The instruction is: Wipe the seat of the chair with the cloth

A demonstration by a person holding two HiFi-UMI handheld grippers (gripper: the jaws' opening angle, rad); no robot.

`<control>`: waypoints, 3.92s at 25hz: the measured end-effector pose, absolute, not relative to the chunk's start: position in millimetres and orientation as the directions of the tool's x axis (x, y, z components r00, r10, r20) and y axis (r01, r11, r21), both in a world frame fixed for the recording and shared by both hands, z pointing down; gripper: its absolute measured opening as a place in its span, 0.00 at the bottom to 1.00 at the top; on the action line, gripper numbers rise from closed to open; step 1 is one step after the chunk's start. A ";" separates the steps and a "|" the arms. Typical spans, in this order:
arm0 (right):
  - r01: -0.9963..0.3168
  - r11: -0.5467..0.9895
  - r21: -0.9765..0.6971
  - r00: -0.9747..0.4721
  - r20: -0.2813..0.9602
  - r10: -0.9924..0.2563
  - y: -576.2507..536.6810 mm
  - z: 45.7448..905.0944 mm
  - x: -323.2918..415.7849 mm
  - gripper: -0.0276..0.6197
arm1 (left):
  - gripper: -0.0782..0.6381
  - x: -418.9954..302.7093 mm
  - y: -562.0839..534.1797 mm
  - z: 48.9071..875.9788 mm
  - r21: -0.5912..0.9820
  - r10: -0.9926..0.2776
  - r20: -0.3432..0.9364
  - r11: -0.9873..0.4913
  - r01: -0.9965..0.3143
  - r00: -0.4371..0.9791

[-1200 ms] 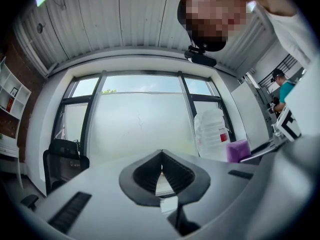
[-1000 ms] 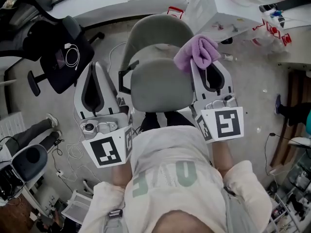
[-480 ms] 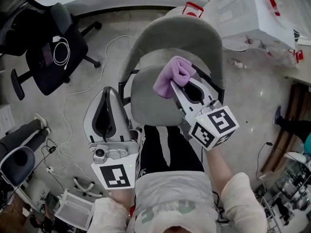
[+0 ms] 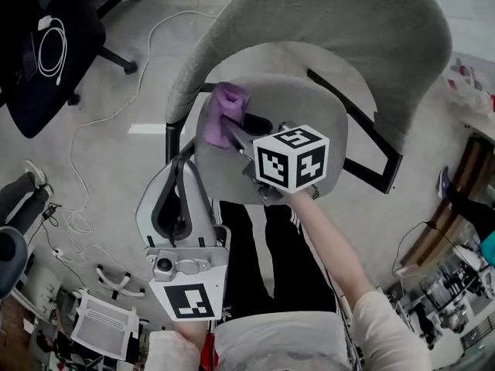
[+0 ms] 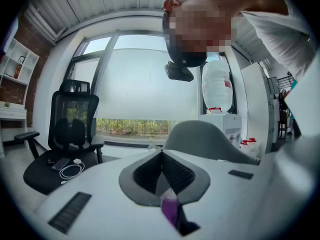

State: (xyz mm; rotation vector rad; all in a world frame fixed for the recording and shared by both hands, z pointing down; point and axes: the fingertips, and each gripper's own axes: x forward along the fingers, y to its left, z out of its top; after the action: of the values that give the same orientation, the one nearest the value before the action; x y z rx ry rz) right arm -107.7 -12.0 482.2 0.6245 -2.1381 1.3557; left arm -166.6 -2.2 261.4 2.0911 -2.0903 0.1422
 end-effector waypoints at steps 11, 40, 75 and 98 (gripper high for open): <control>-0.655 0.319 -0.685 -0.698 0.711 0.092 12.6 564.0 -147.5 0.18 | 0.13 -170.2 18.3 302.1 0.078 -0.969 0.249 0.020 -0.997 0.000; -0.798 0.343 -0.495 -0.511 0.858 0.048 -21.8 578.5 -27.6 0.18 | 0.13 -152.3 14.9 311.2 0.074 -0.960 0.278 -0.019 -0.997 0.039; -0.950 0.272 -0.155 -0.185 0.979 -0.088 -49.3 570.1 177.8 0.18 | 0.13 -117.3 -2.7 316.3 0.041 -0.948 0.297 -0.109 -0.993 0.116; -0.903 0.296 -0.312 -0.382 0.899 -0.214 -41.7 492.5 112.6 0.18 | 0.13 -130.3 5.1 315.3 0.021 -0.950 0.300 -0.081 -0.997 0.083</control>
State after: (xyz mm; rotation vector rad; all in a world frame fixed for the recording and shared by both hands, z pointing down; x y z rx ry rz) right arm 112.6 -41.7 492.5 1.0076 -1.7902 1.1214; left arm -130.3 5.1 315.3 2.1381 -1.9654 0.3070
